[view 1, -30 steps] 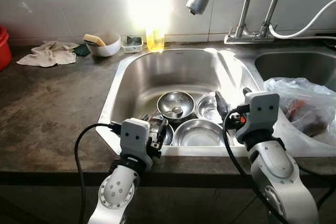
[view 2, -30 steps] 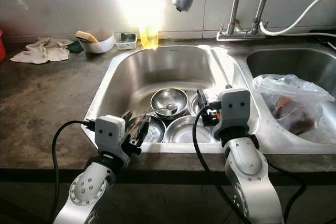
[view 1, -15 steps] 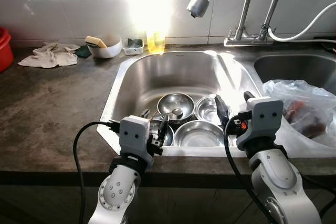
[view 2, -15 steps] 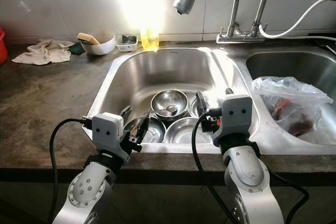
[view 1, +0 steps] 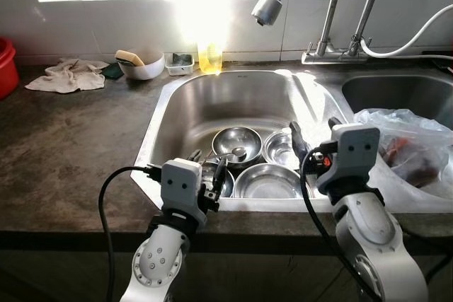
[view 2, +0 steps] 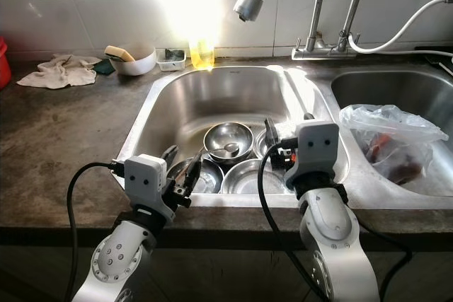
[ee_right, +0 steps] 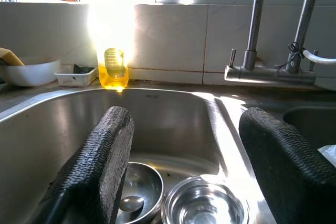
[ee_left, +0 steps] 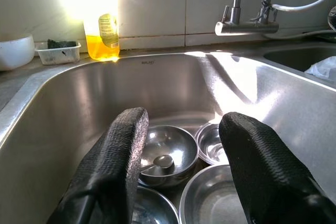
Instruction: Kitchen organization
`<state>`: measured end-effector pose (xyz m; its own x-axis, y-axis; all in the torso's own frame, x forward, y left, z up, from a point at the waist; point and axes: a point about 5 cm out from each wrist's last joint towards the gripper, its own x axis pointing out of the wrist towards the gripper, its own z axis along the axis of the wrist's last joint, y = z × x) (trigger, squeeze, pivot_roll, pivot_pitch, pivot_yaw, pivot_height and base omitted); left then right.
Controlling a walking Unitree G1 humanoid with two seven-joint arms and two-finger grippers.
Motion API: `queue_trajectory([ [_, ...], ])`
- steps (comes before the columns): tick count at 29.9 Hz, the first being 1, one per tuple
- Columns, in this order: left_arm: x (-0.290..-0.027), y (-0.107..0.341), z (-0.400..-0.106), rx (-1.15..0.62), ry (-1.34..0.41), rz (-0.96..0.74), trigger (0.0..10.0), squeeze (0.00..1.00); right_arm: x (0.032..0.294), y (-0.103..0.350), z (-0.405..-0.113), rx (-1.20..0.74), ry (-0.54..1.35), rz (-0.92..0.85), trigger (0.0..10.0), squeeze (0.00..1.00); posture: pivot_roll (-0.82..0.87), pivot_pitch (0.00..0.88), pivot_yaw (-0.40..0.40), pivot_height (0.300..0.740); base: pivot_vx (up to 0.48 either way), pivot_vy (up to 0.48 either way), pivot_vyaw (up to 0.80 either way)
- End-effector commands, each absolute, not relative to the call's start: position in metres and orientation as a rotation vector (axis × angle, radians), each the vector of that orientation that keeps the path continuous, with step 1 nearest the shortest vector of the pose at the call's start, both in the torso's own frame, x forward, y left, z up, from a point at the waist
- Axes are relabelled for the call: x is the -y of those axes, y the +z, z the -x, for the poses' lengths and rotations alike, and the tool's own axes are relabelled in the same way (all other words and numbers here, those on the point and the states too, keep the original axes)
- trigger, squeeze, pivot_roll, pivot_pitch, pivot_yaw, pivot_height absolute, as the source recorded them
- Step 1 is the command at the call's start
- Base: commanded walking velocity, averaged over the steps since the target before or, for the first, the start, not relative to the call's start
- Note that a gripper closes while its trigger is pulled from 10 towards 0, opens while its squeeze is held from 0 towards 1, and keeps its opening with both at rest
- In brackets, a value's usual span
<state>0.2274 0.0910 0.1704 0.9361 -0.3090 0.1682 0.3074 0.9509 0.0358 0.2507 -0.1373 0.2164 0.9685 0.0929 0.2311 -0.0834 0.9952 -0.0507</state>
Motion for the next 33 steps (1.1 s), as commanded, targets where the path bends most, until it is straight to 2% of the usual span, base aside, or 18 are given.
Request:
queue_trajectory([
  [1, -0.0906, 0.1671, -0.2268, 0.16, -0.314, -0.016, 10.0, 0.0, 0.1371, 0.2163, -0.2522, 0.236, 0.086, 0.038, 10.0, 0.0, 0.07, 0.045, -0.01, 0.74, 0.0, 0.0, 0.0],
  [7, -0.089, 0.1658, -0.2259, 0.155, -0.317, -0.015, 10.0, 0.0, 0.1357, 0.2164, -0.2531, 0.231, 0.089, 0.035, 10.0, 0.0, 0.07, 0.052, -0.013, 0.74, -0.08, 0.0, 0.0],
  [33, -0.0876, 0.1619, -0.2243, 0.141, -0.331, -0.011, 10.0, 0.0, 0.1319, 0.2085, -0.2527, 0.195, 0.103, 0.051, 10.0, 0.0, 0.07, 0.057, -0.01, 0.74, -0.273, 0.0, 0.0],
])
